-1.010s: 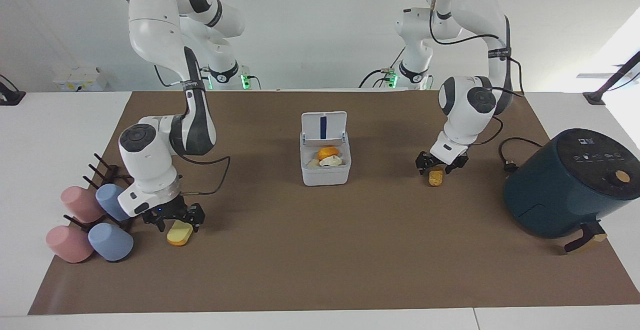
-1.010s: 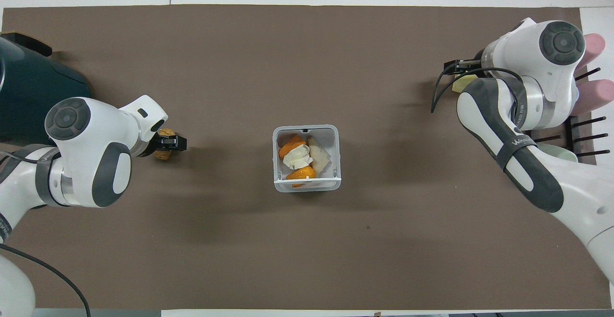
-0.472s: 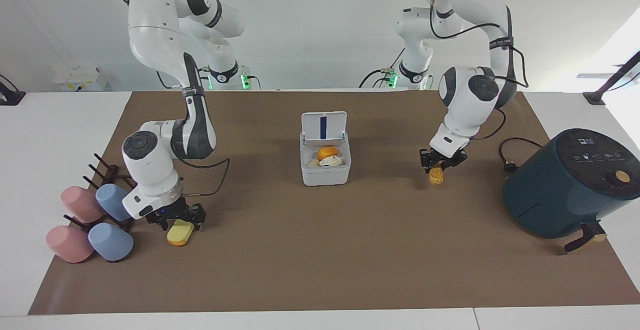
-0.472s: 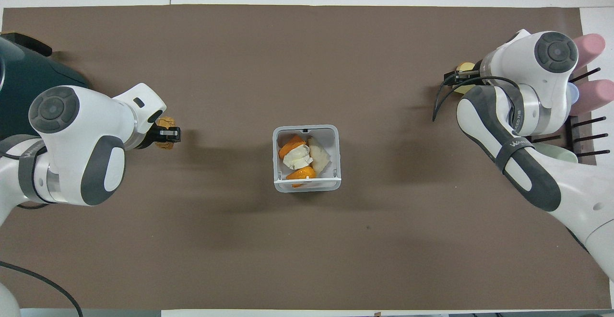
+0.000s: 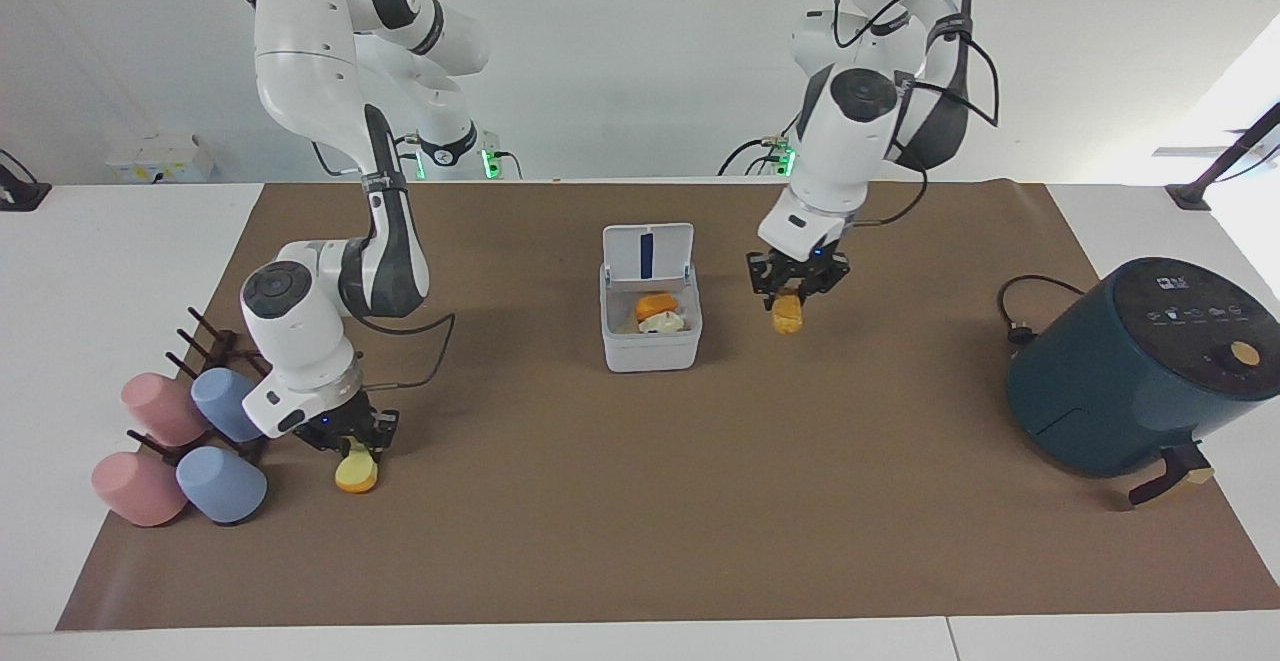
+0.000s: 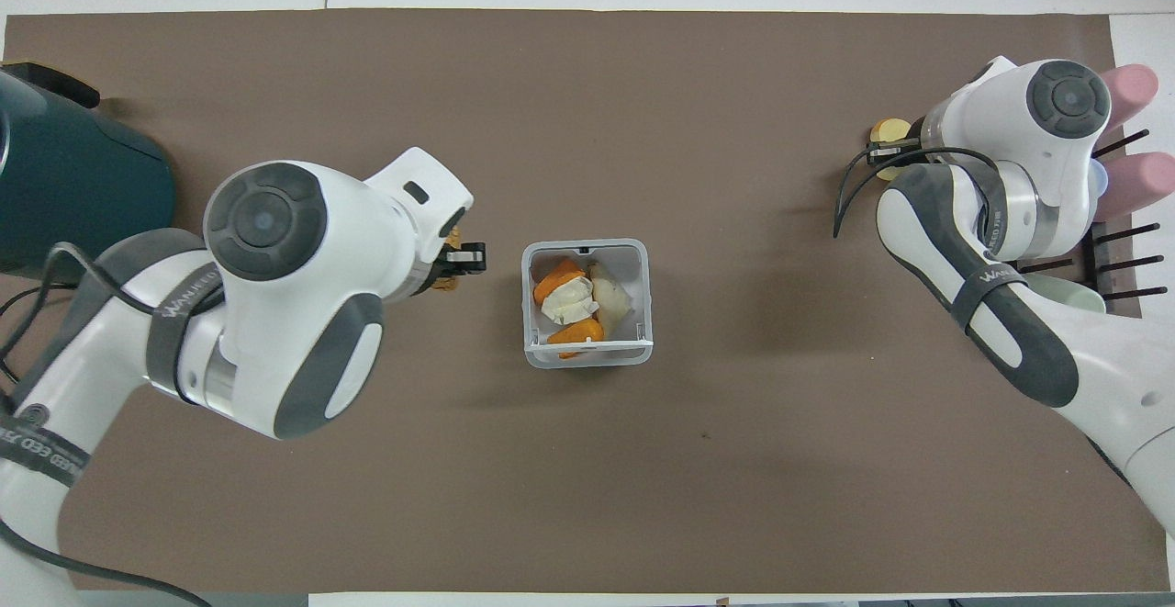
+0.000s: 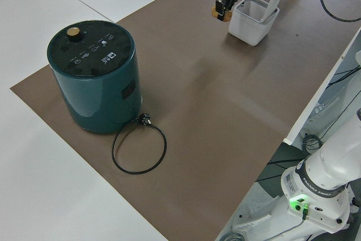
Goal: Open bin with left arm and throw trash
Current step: 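Release the nugget into the bin with the left gripper while the right gripper rises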
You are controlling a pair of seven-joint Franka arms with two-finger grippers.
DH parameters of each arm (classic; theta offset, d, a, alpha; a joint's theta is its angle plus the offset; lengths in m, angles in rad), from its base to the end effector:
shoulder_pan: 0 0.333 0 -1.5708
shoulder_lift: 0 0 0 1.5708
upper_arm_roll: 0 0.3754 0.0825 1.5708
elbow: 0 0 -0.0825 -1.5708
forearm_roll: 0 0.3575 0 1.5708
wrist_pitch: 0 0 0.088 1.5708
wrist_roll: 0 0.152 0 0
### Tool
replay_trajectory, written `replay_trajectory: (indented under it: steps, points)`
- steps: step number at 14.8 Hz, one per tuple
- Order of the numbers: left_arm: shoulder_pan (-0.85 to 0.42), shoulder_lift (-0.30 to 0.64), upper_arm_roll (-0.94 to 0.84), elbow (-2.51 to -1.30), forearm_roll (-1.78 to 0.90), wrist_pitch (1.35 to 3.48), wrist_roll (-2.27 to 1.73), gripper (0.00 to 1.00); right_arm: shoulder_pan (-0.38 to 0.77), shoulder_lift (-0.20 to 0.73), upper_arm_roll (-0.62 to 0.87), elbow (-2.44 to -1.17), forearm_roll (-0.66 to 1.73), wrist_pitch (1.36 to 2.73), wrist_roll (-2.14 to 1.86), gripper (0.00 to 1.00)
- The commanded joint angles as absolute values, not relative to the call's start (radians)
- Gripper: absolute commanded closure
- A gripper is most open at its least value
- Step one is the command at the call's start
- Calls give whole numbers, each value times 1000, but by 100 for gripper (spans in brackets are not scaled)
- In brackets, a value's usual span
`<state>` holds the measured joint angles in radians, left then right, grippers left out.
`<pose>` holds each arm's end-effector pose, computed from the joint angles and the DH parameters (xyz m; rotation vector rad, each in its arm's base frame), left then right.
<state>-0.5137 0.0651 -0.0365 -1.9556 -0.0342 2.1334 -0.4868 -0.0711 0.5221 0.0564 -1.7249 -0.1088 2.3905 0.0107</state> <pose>0.4839 -0.2996 0.4800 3.0543 -0.0711 0.1252 0.6979 -0.0194 0.3205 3.0803 0.0604 0.2234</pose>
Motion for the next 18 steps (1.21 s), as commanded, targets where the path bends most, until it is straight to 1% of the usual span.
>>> replay_trajectory:
  steps: [1,2,4,5,6,7,10,12,14,16,18]
  points:
    - [-595,86,-20,-1942,-107,2230,-528,100,-77,523,72,-1619,-120,2231,-6,100]
    - [-619,87,-20,-1944,-118,2258,-531,100,-75,523,83,-1590,-115,2180,-5,100]
    - [-673,100,-20,-1944,-120,2296,-515,100,-77,512,110,-1572,-107,2135,-2,100]
    - [-693,100,-20,-1950,-120,2334,-517,68,-75,496,120,-1572,-86,2108,-2,100]
    - [-696,97,-20,-1956,-120,2350,-520,10,-72,474,120,-1574,-45,2077,3,100]
    - [-696,97,-20,-1954,-120,2346,-520,0,-71,454,120,-1575,-8,2042,8,100]
    - [-689,88,-18,-1950,-120,2304,-515,0,-69,408,126,-1575,54,1971,41,100]
    - [-680,55,-6,-1945,-120,2213,-515,0,-69,379,129,-1575,127,1928,75,100]
    - [-612,8,-3,-1948,-120,2111,-517,0,-54,344,138,-1575,210,1875,188,100]
    - [-536,-43,-2,-1951,-112,2008,-494,0,4,313,149,-1582,229,1858,355,100]
    - [-439,-75,-2,-1951,-112,1965,-444,0,78,310,149,-1583,239,1870,510,100]
